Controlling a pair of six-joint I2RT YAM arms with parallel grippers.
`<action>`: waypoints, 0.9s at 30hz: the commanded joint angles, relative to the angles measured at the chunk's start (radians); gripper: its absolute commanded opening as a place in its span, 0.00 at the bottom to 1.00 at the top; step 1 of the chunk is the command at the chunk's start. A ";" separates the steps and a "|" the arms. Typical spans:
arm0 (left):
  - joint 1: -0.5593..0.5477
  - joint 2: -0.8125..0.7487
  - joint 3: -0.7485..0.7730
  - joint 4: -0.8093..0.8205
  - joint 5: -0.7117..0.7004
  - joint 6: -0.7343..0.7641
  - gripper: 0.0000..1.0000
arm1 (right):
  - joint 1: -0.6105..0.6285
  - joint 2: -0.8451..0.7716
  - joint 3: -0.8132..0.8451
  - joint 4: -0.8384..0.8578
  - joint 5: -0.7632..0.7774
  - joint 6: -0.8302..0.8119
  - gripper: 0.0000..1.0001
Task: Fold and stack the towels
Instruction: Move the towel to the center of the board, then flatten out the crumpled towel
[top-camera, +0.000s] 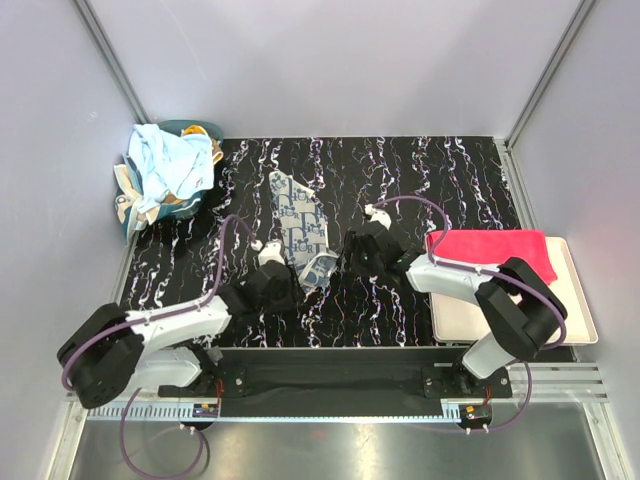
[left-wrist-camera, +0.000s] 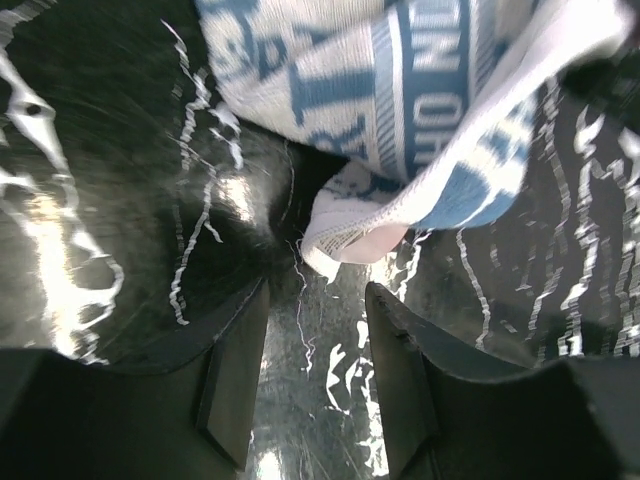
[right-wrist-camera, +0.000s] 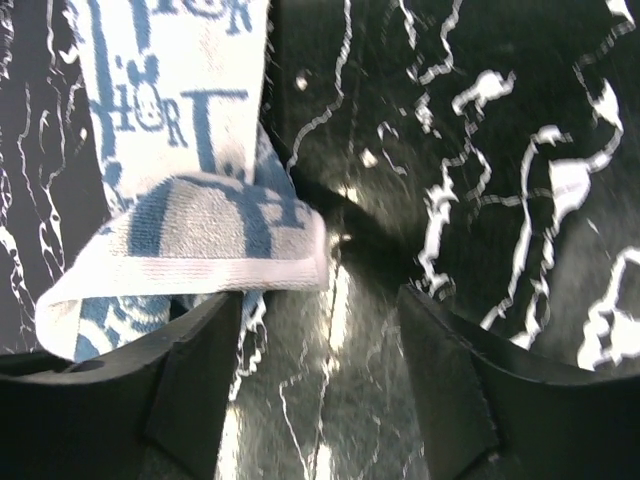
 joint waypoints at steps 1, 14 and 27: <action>-0.015 0.059 -0.014 0.182 0.024 0.014 0.48 | 0.009 0.028 0.021 0.137 0.026 -0.057 0.67; -0.048 0.179 0.011 0.218 -0.087 0.000 0.48 | 0.009 0.141 0.049 0.304 0.037 -0.191 0.57; -0.051 0.144 0.000 0.190 -0.149 -0.026 0.21 | 0.009 0.159 0.049 0.368 0.109 -0.267 0.52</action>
